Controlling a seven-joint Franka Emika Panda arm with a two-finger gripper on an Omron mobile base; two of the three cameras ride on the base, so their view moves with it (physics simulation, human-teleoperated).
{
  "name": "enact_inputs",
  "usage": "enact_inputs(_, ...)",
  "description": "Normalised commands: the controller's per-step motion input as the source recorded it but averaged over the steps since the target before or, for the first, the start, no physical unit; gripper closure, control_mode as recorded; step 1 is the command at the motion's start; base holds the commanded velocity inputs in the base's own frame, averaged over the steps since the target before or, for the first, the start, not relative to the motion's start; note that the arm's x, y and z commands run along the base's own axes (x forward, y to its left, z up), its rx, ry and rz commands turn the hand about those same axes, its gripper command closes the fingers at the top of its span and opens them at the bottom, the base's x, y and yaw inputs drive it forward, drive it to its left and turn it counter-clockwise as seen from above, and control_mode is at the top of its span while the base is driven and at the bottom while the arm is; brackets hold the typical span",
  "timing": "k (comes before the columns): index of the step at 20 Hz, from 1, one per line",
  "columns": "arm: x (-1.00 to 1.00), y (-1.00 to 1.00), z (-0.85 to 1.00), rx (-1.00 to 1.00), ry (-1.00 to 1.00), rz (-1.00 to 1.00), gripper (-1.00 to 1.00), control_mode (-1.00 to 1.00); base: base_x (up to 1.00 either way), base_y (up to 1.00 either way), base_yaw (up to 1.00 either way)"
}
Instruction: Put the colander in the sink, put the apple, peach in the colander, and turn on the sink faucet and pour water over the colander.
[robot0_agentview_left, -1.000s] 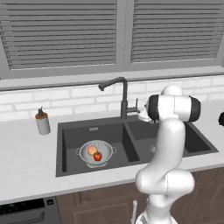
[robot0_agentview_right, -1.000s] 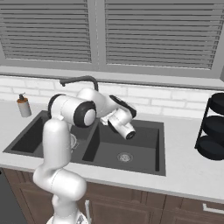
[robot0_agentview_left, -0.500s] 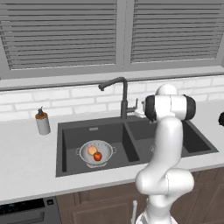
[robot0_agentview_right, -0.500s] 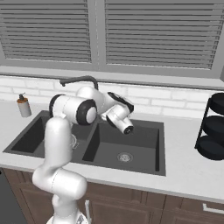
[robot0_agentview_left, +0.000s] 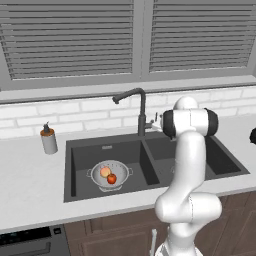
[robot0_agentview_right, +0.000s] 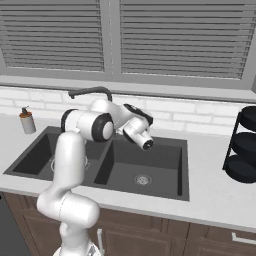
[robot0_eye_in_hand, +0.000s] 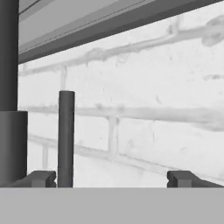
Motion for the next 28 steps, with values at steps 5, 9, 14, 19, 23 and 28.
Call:
enact_inputs(5, 0.31, -0.03, -0.09, 0.00, 0.00, -0.03, -1.00, -1.00, 0.00, 0.00, 0.00)
enact_inputs(9, 0.19, -0.23, 0.00, 0.00, 0.00, -0.10, -1.00, -1.00, 0.00, 0.00, 0.00)
enact_inputs(14, 0.00, -0.43, 0.00, 0.05, 0.00, -0.19, -1.00, -1.00, 0.00, 0.00, 0.00)
enact_inputs(19, 0.05, -0.73, 0.01, 0.12, 0.00, -0.18, -1.00, -1.00, 0.00, 0.00, 0.00)
enact_inputs(23, 0.15, -1.00, 0.13, 0.21, 0.02, -0.09, -1.00, -1.00, 0.00, 0.00, 0.00)
enact_inputs(28, 0.28, -1.00, 0.08, 0.27, 0.02, -0.01, -1.00, -1.00, 0.00, 0.00, 0.00)
